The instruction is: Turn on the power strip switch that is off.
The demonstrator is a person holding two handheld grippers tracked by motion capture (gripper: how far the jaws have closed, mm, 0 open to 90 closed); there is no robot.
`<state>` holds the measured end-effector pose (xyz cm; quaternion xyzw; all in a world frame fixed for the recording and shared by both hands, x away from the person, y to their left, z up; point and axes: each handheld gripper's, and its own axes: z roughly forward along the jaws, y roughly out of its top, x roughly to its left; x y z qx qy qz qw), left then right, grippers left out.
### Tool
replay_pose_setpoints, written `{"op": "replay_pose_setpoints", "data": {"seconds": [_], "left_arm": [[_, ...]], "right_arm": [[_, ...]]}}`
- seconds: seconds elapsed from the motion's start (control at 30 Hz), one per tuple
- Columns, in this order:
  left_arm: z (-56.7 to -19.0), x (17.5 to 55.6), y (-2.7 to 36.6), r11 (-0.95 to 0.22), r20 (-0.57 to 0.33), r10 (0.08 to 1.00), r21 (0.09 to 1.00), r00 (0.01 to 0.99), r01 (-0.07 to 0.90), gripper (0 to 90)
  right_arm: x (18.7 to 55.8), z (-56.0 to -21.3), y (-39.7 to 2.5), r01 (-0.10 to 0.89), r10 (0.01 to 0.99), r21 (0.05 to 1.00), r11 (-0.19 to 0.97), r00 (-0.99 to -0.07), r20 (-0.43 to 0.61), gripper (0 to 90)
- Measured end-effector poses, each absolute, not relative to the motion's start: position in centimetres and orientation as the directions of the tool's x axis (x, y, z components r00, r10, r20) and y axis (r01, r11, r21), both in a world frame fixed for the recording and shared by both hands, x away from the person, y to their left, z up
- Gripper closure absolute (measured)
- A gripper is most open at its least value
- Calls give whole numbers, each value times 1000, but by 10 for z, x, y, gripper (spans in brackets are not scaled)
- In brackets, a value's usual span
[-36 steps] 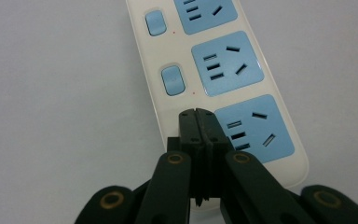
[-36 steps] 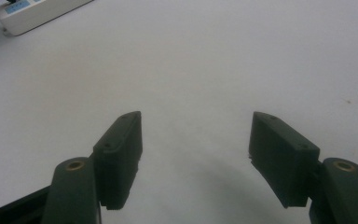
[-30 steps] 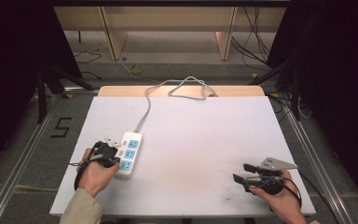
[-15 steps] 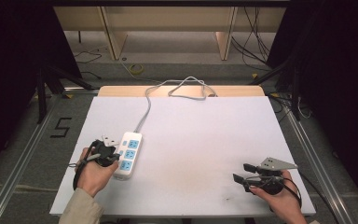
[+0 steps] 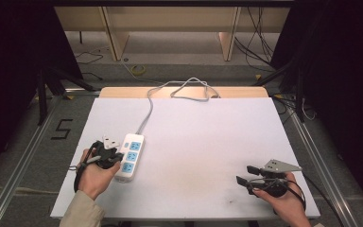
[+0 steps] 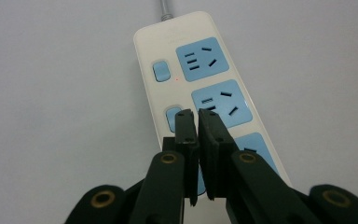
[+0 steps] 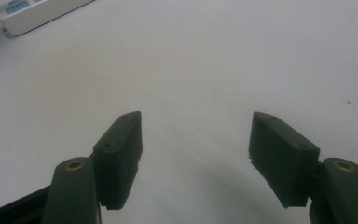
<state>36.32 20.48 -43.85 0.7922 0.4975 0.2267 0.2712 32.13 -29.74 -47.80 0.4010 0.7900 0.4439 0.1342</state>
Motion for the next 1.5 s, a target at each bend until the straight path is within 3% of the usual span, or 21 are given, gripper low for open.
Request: {"op": "replay_pose_setpoints", "data": {"seconds": [0.5,1.5], "left_arm": [[-435,361,204,-308,26,910,712,414,632,795],[-441,355,168,-324,-25,754,855,656,406,388]], "right_arm": [[321,-478,-297,515,752,809,284,-643,145,356],[321,-478,-297,507,747,814,284,-649,144,356]]}}
